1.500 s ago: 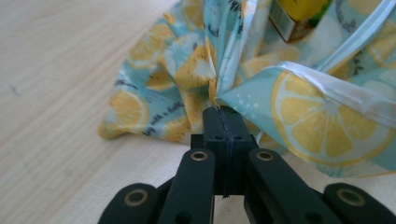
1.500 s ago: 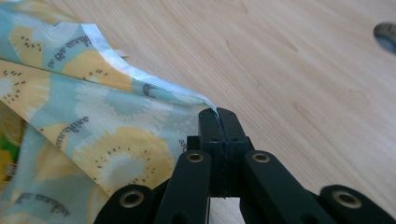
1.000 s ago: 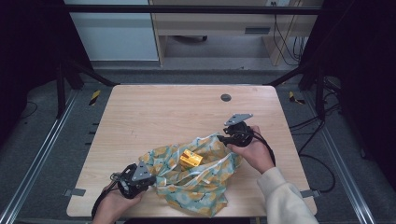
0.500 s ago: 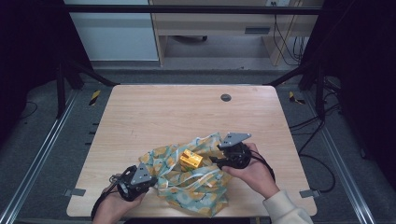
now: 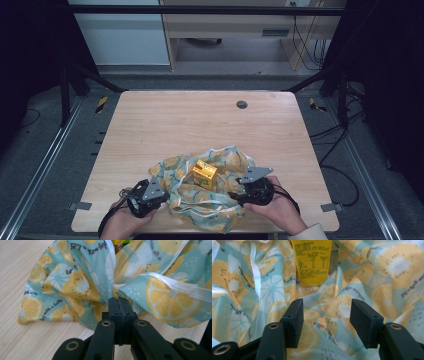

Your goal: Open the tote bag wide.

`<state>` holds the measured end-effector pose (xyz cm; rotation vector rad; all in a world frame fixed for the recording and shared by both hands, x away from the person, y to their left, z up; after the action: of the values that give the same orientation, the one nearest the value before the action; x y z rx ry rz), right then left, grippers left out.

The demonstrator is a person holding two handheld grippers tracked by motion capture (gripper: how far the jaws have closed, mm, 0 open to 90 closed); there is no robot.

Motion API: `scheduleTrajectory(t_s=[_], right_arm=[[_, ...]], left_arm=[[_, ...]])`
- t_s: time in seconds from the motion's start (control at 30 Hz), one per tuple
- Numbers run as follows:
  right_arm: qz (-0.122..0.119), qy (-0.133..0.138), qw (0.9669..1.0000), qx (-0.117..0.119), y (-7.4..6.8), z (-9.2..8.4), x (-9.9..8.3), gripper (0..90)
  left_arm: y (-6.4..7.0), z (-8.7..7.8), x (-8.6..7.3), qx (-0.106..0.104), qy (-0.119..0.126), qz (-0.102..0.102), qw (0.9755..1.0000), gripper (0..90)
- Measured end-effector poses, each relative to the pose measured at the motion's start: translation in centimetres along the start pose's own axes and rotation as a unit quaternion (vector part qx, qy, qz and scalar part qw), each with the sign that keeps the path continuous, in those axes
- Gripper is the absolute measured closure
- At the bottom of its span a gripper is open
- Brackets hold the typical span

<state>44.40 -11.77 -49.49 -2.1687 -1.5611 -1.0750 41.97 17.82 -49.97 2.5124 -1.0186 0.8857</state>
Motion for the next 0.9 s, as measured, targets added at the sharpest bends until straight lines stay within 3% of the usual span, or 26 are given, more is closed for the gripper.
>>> scheduleTrajectory(t_s=[0.27,0.7,0.8,0.9], right_arm=[[-0.001,-0.006,1.0000,-0.008,-0.7,0.1,-1.2,38.0],[-0.009,-0.035,0.9993,0.009,-1.3,1.1,-2.3,42.7],[-0.015,-0.041,0.9989,0.016,-1.4,1.1,-2.3,50.4],[-0.027,-0.046,0.9981,0.031,-1.8,1.4,-2.4,67.6]], left_arm=[[-0.4,0.1,0.0,0.011,0.006,-0.008,0.9999,90.0],[-0.6,0.9,-0.5,0.009,-0.021,-0.004,0.9997,90.0],[-0.6,0.9,-0.5,0.011,-0.022,-0.004,0.9997,90.0],[-0.7,0.9,-0.5,0.011,-0.021,-0.005,0.9997,90.0]])
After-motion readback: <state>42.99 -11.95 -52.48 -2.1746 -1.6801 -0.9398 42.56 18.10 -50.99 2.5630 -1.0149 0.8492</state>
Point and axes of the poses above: each handheld gripper's, and its own axes: z roughly forward along the jaws, x roughly out of its top, y roughly to its right, the point moved 5 cm from there along z, roughly forward along the jaws, and after that the axes turned 15 degrees about -z, right-handed, at the moved point
